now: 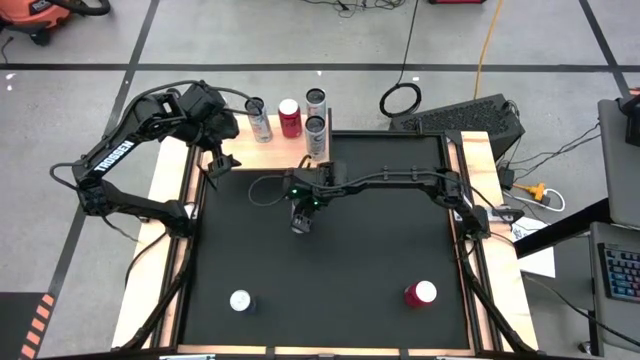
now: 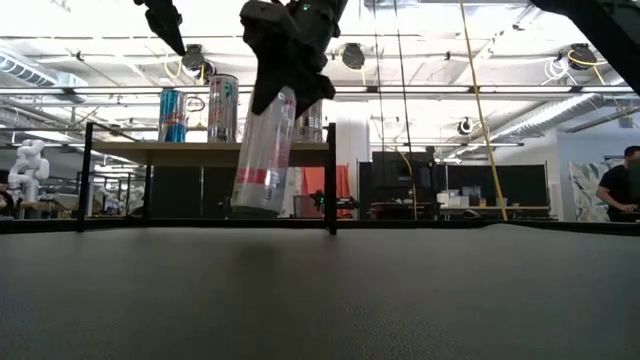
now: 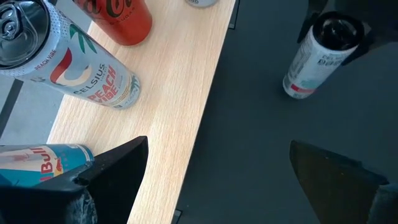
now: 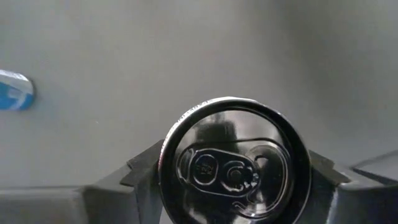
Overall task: Place canned beverage on shelf
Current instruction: Put the white pink soda can on the shelf aligned with the other white pink soda can
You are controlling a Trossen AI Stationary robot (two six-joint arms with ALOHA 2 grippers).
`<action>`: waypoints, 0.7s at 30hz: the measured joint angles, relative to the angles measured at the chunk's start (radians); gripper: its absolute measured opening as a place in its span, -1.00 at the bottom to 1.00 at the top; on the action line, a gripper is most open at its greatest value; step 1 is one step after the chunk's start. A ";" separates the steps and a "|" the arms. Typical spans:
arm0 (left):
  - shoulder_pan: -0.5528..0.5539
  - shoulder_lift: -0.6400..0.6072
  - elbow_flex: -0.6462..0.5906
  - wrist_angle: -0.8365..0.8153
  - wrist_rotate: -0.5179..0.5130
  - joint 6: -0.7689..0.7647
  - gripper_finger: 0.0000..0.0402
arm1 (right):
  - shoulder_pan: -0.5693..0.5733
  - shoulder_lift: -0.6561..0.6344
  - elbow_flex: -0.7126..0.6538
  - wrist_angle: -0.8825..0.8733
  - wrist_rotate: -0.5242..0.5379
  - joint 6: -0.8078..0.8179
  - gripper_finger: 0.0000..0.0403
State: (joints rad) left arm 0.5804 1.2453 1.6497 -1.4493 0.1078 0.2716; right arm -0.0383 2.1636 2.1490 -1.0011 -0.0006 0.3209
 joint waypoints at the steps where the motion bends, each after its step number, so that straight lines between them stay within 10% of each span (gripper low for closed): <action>1: 0.000 0.000 0.000 0.000 0.000 0.000 0.94 | 0.000 0.001 0.000 0.014 0.000 0.003 0.18; 21: 0.000 0.000 0.000 -0.001 0.000 -0.002 0.94 | -0.002 0.014 0.000 0.016 0.002 -0.124 0.26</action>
State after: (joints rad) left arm 0.5803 1.2453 1.6497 -1.4498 0.1078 0.2695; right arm -0.0402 2.1780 2.1490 -0.9852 0.0017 0.1974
